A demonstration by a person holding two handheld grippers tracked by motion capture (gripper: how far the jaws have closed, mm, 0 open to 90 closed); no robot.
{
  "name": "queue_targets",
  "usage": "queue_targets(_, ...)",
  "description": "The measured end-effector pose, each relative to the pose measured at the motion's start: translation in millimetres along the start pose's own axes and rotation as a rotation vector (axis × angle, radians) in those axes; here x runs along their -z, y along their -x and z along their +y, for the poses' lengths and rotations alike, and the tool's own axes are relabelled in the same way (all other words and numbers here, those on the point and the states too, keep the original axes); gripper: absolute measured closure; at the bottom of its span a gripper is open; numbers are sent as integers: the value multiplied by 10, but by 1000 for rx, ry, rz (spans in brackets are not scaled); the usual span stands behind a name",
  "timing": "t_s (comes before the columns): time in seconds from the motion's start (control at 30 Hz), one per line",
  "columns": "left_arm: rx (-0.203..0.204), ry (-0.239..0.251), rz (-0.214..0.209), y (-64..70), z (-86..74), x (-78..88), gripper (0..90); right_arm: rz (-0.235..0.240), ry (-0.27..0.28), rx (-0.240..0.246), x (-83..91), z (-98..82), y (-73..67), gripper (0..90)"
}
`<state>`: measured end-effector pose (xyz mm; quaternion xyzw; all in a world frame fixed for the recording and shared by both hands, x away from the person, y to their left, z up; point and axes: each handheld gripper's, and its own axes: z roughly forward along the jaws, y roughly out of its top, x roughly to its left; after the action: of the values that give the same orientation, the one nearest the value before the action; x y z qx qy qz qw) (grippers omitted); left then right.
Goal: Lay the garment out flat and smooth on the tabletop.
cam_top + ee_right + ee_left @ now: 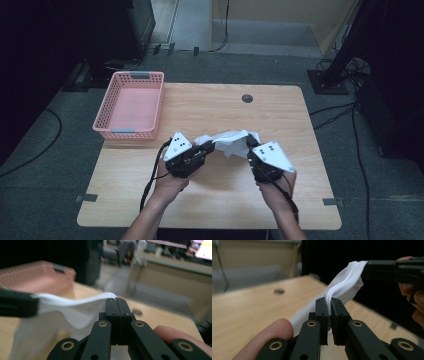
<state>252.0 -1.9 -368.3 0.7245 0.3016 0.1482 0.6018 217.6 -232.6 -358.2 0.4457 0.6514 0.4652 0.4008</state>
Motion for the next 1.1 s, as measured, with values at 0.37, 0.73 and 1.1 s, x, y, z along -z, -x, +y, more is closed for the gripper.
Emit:
queue_targets(0.37,31,-190,117,-299,-421,-446,867,113,-246,-32,-410,-296,272,876)
queue_targets(0.73,146,-338,212,-733,-978,-599,794,116,-426,-154,-846,-1094,575,773)
queue_targets(1.1,256,-431,212,-807,-1055,-528,510,271,-473,-323,-946,-1189,683,658)
